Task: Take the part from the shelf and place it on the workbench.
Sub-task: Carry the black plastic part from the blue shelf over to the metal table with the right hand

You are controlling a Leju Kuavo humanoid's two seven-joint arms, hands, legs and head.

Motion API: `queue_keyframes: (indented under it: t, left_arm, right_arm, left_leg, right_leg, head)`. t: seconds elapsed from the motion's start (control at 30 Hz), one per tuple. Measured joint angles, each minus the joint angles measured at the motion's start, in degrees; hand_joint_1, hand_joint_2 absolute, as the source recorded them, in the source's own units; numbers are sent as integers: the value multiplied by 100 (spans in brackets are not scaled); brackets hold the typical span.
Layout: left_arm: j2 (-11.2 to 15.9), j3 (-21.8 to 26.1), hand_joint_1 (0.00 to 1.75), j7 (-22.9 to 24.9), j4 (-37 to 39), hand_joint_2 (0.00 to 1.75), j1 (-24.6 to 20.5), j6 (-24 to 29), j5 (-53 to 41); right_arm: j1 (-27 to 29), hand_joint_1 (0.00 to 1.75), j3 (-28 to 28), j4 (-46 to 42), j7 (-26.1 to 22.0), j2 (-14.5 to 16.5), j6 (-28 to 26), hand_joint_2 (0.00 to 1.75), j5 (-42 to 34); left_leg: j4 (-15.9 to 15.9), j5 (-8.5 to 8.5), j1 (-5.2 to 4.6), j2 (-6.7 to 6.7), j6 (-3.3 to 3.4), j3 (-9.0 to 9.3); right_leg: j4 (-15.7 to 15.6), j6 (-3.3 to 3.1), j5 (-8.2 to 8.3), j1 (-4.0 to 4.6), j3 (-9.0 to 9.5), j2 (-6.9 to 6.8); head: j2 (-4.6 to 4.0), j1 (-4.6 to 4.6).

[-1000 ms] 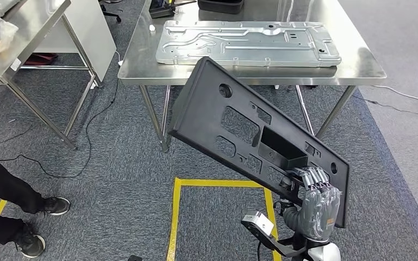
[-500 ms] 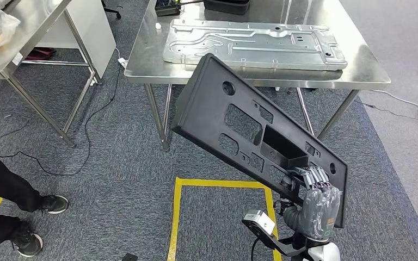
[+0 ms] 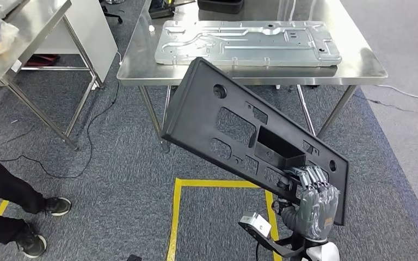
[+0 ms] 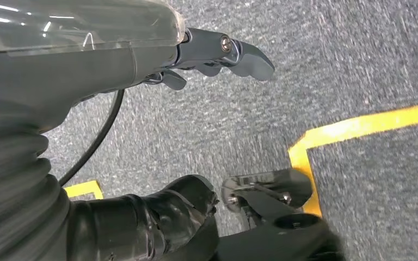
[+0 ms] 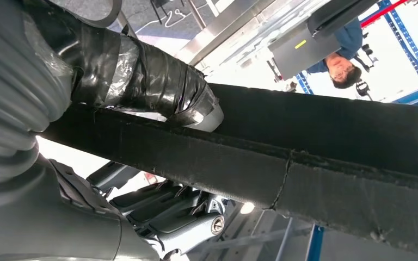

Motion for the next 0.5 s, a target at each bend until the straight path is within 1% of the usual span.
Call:
queue_keyframes:
  t: [0.03,0.07,0.1,0.13,0.17,0.2,0.23,0.27,0.33,0.4,0.43,0.47,0.5]
  left_arm:
    - [0,0,0,-2,0,175,4,-2,0]
    - [0,0,0,-3,0,175,12,-4,0]
    - [0,0,0,-4,0,175,21,-5,0]
    - [0,0,0,-4,0,175,28,-7,0]
    - [0,0,0,-5,0,175,32,-8,-1]
    - [2,0,0,-6,0,175,32,-9,-1]
    - [5,0,0,-7,0,175,28,-9,-2]
    - [8,-1,0,-7,0,175,24,-9,-2]
    - [12,-2,0,-8,0,175,28,-9,-2]
    - [14,-2,0,-8,0,175,44,-9,-2]
    - [15,-2,0,-8,0,175,46,-9,-3]
    - [15,-3,0,-8,0,175,44,-11,-3]
    - [14,-3,0,-8,0,175,40,-14,-4]
  right_arm:
    - [3,175,-2,1,-4,8,0,175,0]
    - [8,175,-5,1,-12,15,0,175,0]
    - [15,175,-13,1,-23,25,0,175,0]
    - [22,175,-24,1,-37,38,0,175,-1]
    - [28,175,-38,-1,-55,57,0,175,-1]
    - [31,175,-54,-2,-74,77,0,175,-2]
    - [33,175,-69,-5,-91,92,0,175,-4]
    - [37,175,-81,-10,-104,104,0,175,-6]
    - [46,175,-96,-19,-114,117,0,175,-9]
    - [57,175,-111,-35,-115,131,0,175,-9]
    - [57,175,-121,-46,-115,135,0,175,-9]
    - [60,175,-131,-57,-116,138,0,175,-9]
    - [66,175,-140,-62,-116,138,0,175,-9]
  left_leg:
    - [384,-153,-1,0,-5,-182]
    - [660,-221,-1,-1,-2,-314]
    - [726,-169,-2,-1,11,-347]
    - [558,-15,-6,-1,35,-270]
    - [208,196,-13,-1,73,-103]
    - [-170,353,-31,0,116,79]
    - [-493,453,-49,1,153,231]
    - [-687,486,-68,2,180,320]
    - [-785,463,-86,2,214,353]
    - [-848,491,-58,7,272,392]
    - [-885,507,-40,10,304,417]
    - [-910,516,-28,14,329,438]
    - [-915,510,-29,13,347,445]
  right_leg:
    - [2,-16,-4,13,-3,-6]
    - [4,-27,-9,27,0,-8]
    - [5,-36,-14,41,9,-6]
    - [6,-41,-21,53,24,-1]
    - [6,-41,-28,63,45,4]
    - [7,-34,-38,77,60,9]
    - [13,-19,-48,88,66,12]
    - [17,3,-54,92,64,12]
    - [13,60,-56,88,57,10]
    - [64,120,-108,80,47,8]
    - [204,146,-199,78,-10,10]
    - [462,170,-340,69,-130,12]
    - [821,192,-505,59,-309,14]
  head:
    - [0,-1]
    - [0,-1]
    - [0,-1]
    - [0,-1]
    - [0,0]
    - [0,2]
    - [0,2]
    - [0,3]
    - [0,2]
    - [0,4]
    - [0,7]
    - [0,11]
    - [0,15]
